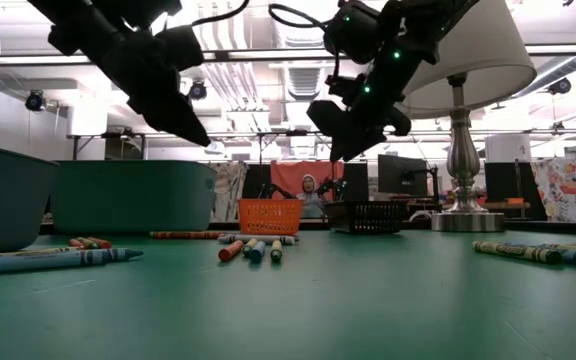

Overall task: Sort crayons
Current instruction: Put the green crayon into the black bin

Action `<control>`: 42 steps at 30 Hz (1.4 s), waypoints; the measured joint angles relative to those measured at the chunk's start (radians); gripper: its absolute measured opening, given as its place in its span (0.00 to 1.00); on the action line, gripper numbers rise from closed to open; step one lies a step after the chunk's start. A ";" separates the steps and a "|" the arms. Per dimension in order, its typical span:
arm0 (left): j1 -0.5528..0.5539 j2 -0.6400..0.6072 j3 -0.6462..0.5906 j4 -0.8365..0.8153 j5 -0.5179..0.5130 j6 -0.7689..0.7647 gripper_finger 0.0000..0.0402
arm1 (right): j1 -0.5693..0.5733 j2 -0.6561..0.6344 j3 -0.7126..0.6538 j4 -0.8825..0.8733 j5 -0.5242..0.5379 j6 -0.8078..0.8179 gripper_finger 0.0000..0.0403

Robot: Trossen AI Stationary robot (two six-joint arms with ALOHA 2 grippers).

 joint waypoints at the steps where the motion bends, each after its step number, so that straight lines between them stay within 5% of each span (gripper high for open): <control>1: -0.006 0.000 -0.001 0.004 0.000 0.006 0.39 | 0.002 0.000 0.007 -0.001 -0.001 -0.002 0.30; 13: -0.033 0.000 -0.052 0.139 -0.005 0.054 0.39 | 0.077 -0.001 0.114 -0.069 -0.220 -0.143 0.28; 24: -0.033 0.000 -0.067 0.108 -0.006 0.005 0.39 | 0.210 -0.001 0.177 -0.374 -0.724 0.019 0.25; 42: -0.033 0.000 -0.060 0.114 -0.008 0.002 0.39 | 0.371 0.003 0.114 -0.543 -0.723 0.603 0.30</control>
